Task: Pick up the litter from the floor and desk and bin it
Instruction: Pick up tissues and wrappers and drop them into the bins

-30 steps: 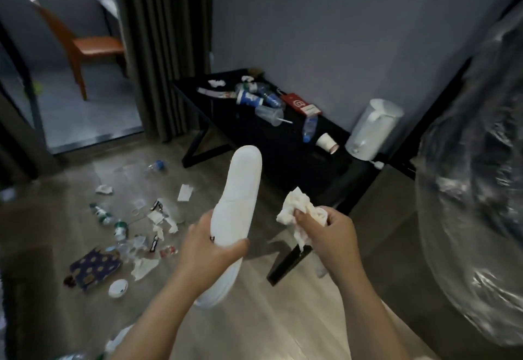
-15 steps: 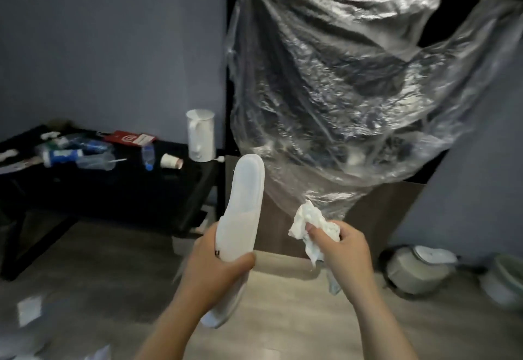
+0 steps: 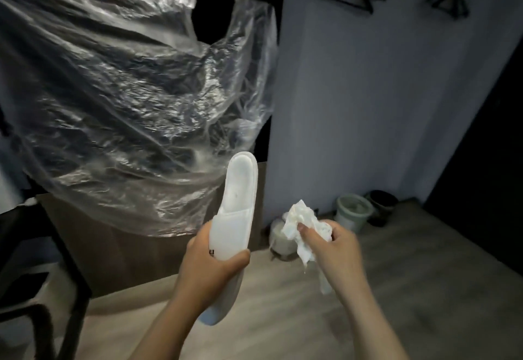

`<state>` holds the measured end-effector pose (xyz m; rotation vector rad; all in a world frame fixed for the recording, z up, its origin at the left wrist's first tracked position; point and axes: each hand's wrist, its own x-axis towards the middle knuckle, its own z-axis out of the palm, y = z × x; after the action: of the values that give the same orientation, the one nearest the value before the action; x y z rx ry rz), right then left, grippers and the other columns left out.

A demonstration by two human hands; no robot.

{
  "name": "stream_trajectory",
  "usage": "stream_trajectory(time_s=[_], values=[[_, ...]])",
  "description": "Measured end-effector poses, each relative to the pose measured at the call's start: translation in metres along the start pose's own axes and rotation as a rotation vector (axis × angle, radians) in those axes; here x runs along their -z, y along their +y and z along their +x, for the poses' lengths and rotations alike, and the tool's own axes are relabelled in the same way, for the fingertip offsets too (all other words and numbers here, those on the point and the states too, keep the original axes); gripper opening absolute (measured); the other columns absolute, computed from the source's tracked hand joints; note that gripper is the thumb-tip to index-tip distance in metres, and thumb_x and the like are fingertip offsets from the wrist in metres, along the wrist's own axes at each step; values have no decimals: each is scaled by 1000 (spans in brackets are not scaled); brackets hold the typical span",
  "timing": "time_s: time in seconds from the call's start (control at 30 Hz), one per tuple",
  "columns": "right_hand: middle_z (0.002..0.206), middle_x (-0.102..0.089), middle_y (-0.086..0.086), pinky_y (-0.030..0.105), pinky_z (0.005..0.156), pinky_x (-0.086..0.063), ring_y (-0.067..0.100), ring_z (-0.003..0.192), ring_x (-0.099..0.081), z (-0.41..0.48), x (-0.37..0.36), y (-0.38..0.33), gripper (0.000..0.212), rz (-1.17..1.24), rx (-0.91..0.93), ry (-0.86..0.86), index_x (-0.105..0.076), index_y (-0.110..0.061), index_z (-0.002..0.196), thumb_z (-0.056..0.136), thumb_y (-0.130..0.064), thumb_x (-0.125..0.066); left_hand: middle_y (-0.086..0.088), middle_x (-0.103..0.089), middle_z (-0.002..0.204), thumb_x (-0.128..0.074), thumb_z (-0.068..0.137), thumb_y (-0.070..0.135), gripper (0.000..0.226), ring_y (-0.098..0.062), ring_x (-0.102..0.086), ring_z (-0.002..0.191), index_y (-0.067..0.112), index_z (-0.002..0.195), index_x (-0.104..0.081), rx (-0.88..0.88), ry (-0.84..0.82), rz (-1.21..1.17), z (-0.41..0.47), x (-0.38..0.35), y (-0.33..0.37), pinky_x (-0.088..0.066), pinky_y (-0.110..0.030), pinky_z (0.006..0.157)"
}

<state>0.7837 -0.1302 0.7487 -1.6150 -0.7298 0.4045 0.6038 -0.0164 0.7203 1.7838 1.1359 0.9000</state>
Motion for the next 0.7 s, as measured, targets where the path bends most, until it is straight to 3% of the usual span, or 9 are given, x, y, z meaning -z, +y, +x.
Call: stream_trajectory(time_s=[0.1,0.2,0.33,0.43,0.53,0.6,0.7], values=[[50,-56,-4,16,46,-38,7,47,-48,15,65,12,27,17,-19,101,-60,0,70,81,-22,-72,13,-54,110,-62,39,59,84,-8,-54,89,48,121,-43,-47,-23,-11,4,-63,28,-39,-23,64],[51,-53,-3,25,51,-40,11,50,-48,27,116,33,29,14,-67,198,-58,-3,67,82,-24,-72,21,-53,95,-61,40,58,73,2,-53,80,47,110,-44,-111,-88,-2,12,-118,51,-37,-15,58],[53,-49,-1,20,50,-39,9,51,-46,45,163,65,34,9,-146,296,-51,1,67,81,-23,-71,25,-54,89,-62,42,55,55,9,-52,79,54,94,-42,-126,-210,-1,27,-185,67,-37,-14,56],[50,-49,-4,16,44,-37,7,48,-45,73,188,83,32,8,-189,362,-54,2,69,79,-24,-71,25,-55,94,-63,42,55,62,9,-53,82,51,101,-43,-138,-282,2,49,-233,75,-38,-15,58],[50,-53,-6,21,46,-38,4,47,-48,111,207,102,31,-17,-224,416,-59,-7,67,69,-36,-68,30,-53,90,-70,48,47,53,18,-51,82,51,95,-44,-134,-332,3,81,-280,77,-35,-11,58],[50,-55,-6,26,48,-40,5,48,-50,141,216,114,27,-38,-243,431,-59,-12,65,75,-33,-71,30,-54,88,-76,56,40,51,21,-49,82,52,94,-44,-130,-357,-9,107,-309,78,-34,-11,58],[50,-57,-5,27,51,-41,6,49,-52,201,227,126,24,-93,-259,449,-59,-15,63,80,-27,-70,30,-53,91,-77,62,34,55,10,-53,80,47,104,-43,-98,-421,-30,158,-352,85,-35,-11,59]])
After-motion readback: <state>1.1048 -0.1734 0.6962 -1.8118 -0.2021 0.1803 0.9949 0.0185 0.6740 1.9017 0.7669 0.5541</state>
